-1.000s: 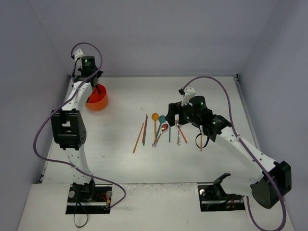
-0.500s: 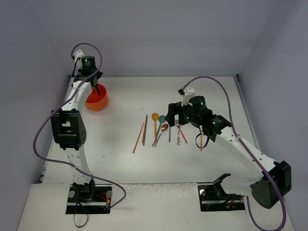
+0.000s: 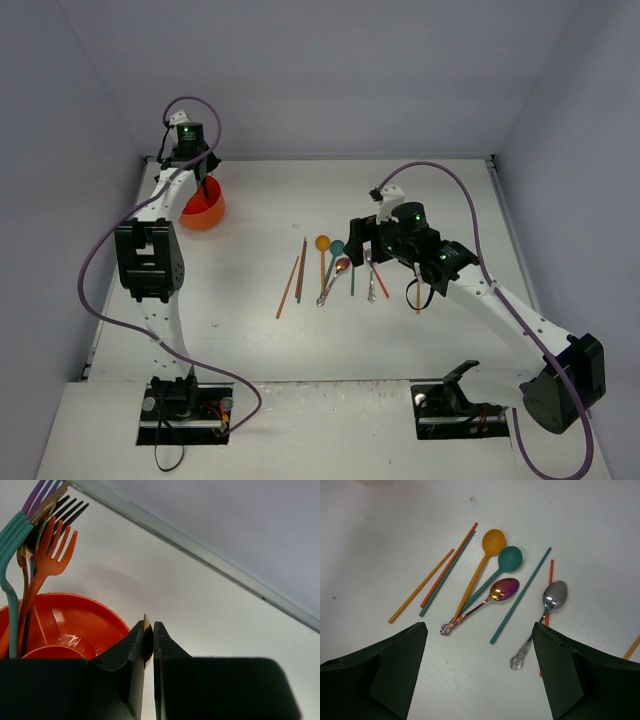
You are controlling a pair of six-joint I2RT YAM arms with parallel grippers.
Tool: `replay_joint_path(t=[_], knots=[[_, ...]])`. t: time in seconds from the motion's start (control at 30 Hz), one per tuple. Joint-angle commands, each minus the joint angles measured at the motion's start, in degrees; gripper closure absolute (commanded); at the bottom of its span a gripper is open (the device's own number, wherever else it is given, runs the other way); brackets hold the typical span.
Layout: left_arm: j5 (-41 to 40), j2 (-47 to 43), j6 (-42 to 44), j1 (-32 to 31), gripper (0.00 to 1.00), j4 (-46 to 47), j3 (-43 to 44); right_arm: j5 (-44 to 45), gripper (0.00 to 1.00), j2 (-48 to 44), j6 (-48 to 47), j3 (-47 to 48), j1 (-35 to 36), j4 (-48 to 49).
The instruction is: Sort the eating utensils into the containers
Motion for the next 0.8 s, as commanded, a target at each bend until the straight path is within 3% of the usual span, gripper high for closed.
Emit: replay_joint_path(t=[0.0, 0.4, 0.77], knots=[[1.66, -2.42, 3.85, 0.13, 1.00, 2.83, 1.75, -0.68, 0.16, -0.55, -0.54, -0.01, -0.26, 2.35], [3.33, -0.83, 8.94, -0.10, 0.97, -0.34, 3.29, -0.58, 0.16, -0.64, -0.83, -0.41, -0.26, 2.35], [4.24, -1.18, 8.68, -0.10, 0.76, -0.65, 3.07, -0.19, 0.16, -1.15, -1.08, -0.76, -0.26, 2.18]])
